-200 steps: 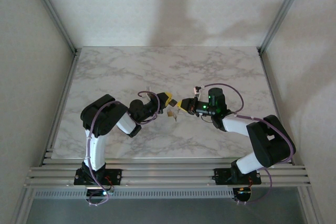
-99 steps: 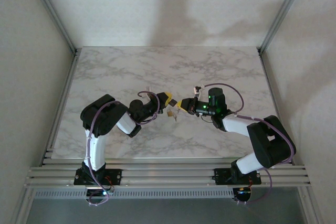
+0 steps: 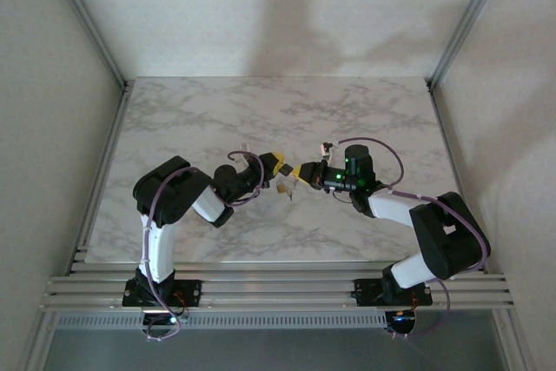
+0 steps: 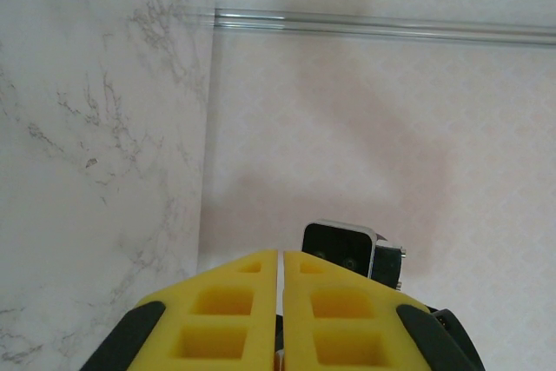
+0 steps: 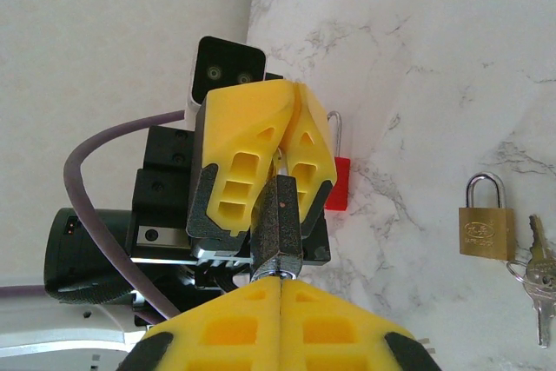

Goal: Lock with the key

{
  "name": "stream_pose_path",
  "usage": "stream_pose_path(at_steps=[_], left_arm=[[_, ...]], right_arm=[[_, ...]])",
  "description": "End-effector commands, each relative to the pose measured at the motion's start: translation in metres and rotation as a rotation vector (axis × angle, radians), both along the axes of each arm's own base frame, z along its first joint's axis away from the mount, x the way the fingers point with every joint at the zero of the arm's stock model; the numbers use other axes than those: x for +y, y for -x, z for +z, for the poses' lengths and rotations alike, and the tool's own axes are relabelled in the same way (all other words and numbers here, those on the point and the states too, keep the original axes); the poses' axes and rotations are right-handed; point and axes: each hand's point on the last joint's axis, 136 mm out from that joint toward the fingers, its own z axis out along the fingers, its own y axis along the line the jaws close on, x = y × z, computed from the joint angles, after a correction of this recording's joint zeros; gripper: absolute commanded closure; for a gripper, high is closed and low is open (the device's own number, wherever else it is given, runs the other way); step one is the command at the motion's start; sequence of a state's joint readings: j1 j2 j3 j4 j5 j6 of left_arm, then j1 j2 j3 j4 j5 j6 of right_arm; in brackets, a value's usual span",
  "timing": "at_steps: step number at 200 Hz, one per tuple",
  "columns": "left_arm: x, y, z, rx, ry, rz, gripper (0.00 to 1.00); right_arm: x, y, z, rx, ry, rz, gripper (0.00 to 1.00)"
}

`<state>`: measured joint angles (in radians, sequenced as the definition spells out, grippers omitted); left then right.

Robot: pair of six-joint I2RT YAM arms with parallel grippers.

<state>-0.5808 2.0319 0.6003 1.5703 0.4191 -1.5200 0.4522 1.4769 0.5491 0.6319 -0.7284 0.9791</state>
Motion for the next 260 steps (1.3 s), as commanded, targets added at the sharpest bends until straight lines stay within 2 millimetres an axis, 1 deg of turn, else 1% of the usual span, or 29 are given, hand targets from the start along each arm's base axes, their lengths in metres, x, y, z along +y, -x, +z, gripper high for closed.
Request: stream_pose_path(at_steps=[1,151,260], left_arm=[[0.0323,-0.0111,0.0604,-0.213,0.160,0.121,1.00],[0.0344,-0.0127,0.0609,-0.209,0.167,0.132,1.00],[0.0405,-0.0143,0.0628,-0.211,0.167,0.151,1.00]], right_arm=[[0.0062,0.0072,0.0210,-0.066,-0.023,0.054,1.00],[0.0053,0.0085,0.0244,-0.074,-0.025,0.055,1.00],[0.0050,0.0099,0.0270,-0.079,-0.026,0.058,1.00]])
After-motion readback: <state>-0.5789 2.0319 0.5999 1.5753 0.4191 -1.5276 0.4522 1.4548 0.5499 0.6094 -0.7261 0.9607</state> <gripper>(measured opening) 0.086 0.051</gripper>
